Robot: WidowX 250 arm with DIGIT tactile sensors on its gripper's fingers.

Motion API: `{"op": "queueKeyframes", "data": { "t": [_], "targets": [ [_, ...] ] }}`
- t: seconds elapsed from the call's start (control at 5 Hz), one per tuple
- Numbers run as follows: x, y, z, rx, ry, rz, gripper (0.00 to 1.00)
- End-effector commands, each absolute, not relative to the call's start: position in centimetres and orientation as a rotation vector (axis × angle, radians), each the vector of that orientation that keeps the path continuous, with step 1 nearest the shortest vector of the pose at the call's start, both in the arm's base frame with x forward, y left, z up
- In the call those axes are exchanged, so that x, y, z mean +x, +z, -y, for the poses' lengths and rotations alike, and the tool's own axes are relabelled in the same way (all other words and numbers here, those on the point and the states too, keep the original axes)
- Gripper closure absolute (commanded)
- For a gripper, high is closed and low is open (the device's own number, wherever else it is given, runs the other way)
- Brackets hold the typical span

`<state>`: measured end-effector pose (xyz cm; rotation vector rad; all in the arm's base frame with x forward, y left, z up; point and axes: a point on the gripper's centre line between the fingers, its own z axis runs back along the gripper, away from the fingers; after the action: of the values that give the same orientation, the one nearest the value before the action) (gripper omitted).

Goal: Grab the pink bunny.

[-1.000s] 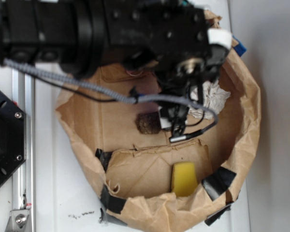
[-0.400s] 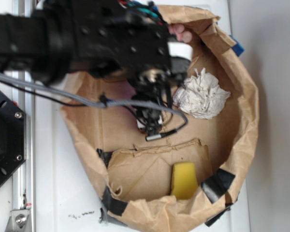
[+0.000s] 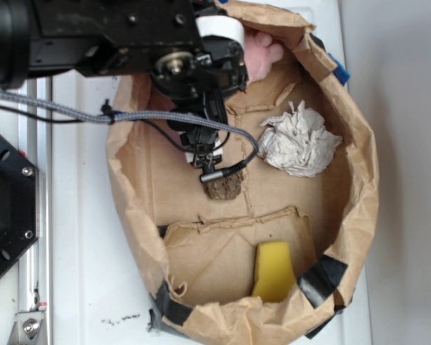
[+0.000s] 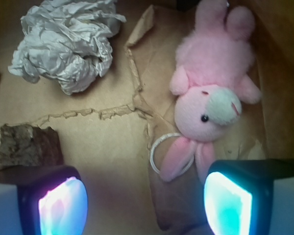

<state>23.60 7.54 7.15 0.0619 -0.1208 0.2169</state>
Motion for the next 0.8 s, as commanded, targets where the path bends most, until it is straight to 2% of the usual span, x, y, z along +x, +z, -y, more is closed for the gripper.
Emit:
{"op": "queueKeyframes", "data": {
  "t": [0.0,0.4,0.6],
  "targets": [
    [23.0,7.7,-9.8,0.108,0.308,0.186,0.00],
    [24.3,8.0,-11.1,0.133,0.369,0.212,0.00],
    [26.2,8.0,-12.2,0.144,0.400,0.221,0.00]
  ]
}}
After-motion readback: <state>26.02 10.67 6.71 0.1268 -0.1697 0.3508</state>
